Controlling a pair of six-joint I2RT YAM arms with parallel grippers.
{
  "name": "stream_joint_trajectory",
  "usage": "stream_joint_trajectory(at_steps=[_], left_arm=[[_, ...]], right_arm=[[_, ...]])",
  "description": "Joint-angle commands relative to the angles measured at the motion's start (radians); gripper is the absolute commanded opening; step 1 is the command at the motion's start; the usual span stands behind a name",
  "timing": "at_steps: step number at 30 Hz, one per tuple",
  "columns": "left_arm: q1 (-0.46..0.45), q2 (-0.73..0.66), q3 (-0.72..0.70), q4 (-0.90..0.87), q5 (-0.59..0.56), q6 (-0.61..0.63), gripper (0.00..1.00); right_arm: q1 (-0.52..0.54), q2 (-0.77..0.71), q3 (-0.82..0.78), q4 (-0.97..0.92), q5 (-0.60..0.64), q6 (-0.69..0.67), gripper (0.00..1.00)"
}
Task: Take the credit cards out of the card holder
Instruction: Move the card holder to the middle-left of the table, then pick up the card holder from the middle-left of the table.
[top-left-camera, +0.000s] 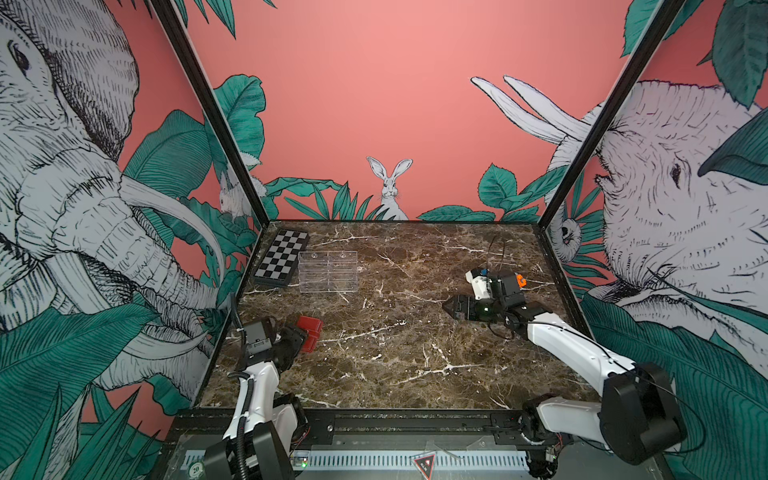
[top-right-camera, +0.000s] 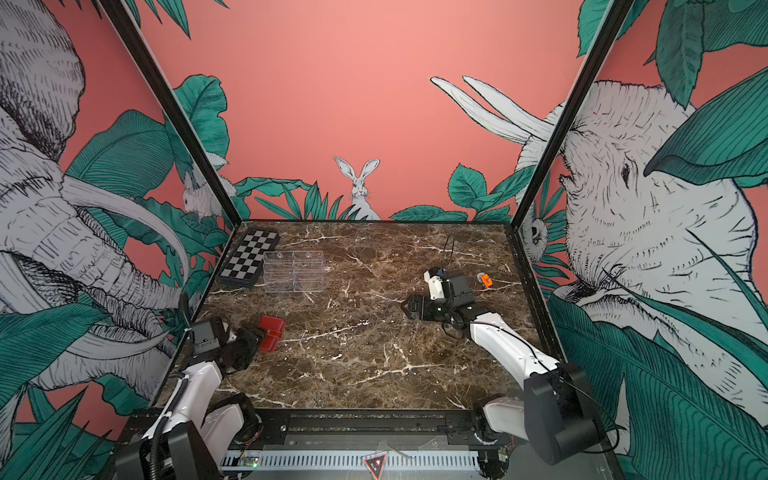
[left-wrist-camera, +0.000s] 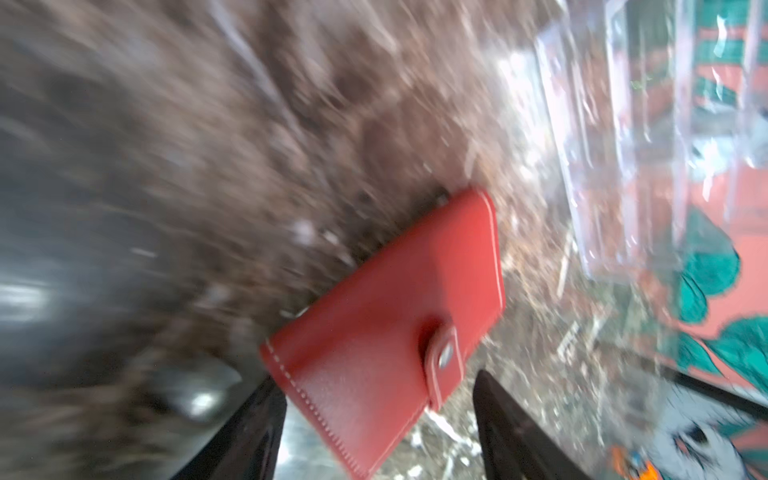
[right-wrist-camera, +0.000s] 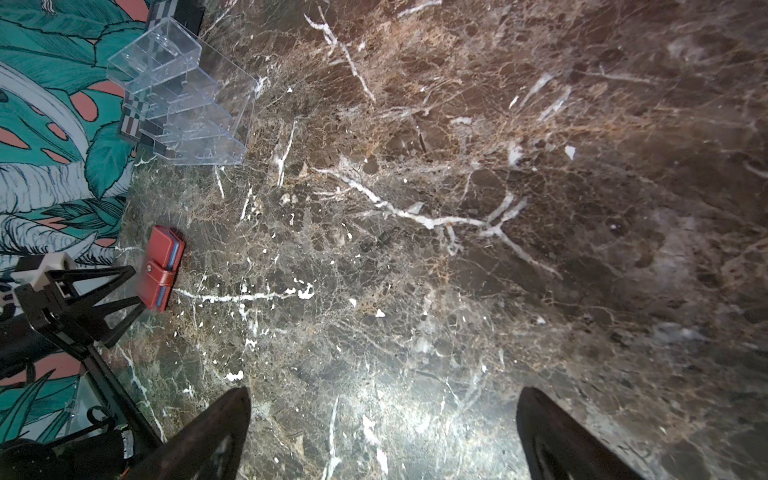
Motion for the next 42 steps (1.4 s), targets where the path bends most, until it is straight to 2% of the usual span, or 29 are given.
stream_joint_trajectory(at_steps=[1, 3, 6, 12, 16, 20, 27, 32, 35, 36, 39, 42], left_arm=[[-0.083, -0.006, -0.028, 0.023, 0.03, -0.101, 0.71], [-0.13, -0.014, -0.022, 0.036, 0.03, -0.106, 0.7], [-0.152, -0.053, -0.015, 0.03, 0.041, -0.092, 0.69], [-0.151, -0.109, 0.084, -0.18, -0.066, 0.028, 0.72], [-0.152, -0.022, 0.19, -0.27, -0.174, 0.127, 0.75], [-0.151, 0.119, 0.285, -0.294, -0.215, 0.223, 0.76], [-0.116, 0.239, 0.296, -0.186, -0.174, 0.314, 0.74], [-0.011, 0.239, 0.243, -0.098, -0.072, 0.335, 0.7], [0.004, 0.233, 0.216, -0.037, -0.021, 0.324, 0.68], [0.004, 0.237, 0.206, -0.015, -0.008, 0.318, 0.66], [0.009, 0.261, 0.184, 0.038, 0.013, 0.297, 0.53], [0.014, 0.291, 0.176, 0.069, 0.038, 0.291, 0.48]], right_arm=[[0.024, 0.035, 0.025, 0.085, -0.029, 0.032, 0.98], [0.039, 0.057, 0.033, 0.103, -0.027, 0.04, 0.98], [0.059, 0.086, 0.041, 0.124, -0.029, 0.053, 0.98], [0.1, 0.126, 0.071, 0.138, -0.029, 0.057, 0.98], [0.115, 0.139, 0.089, 0.13, -0.028, 0.052, 0.98], [0.122, 0.131, 0.09, 0.12, -0.022, 0.048, 0.98], [0.125, 0.099, 0.076, 0.102, -0.005, 0.045, 0.98], [0.125, 0.093, 0.076, 0.088, 0.008, 0.04, 0.98], [0.125, 0.1, 0.077, 0.091, 0.004, 0.043, 0.98], [0.125, 0.104, 0.078, 0.093, 0.003, 0.043, 0.98], [0.127, 0.111, 0.079, 0.093, 0.0, 0.046, 0.98], [0.127, 0.106, 0.076, 0.088, -0.001, 0.045, 0.98]])
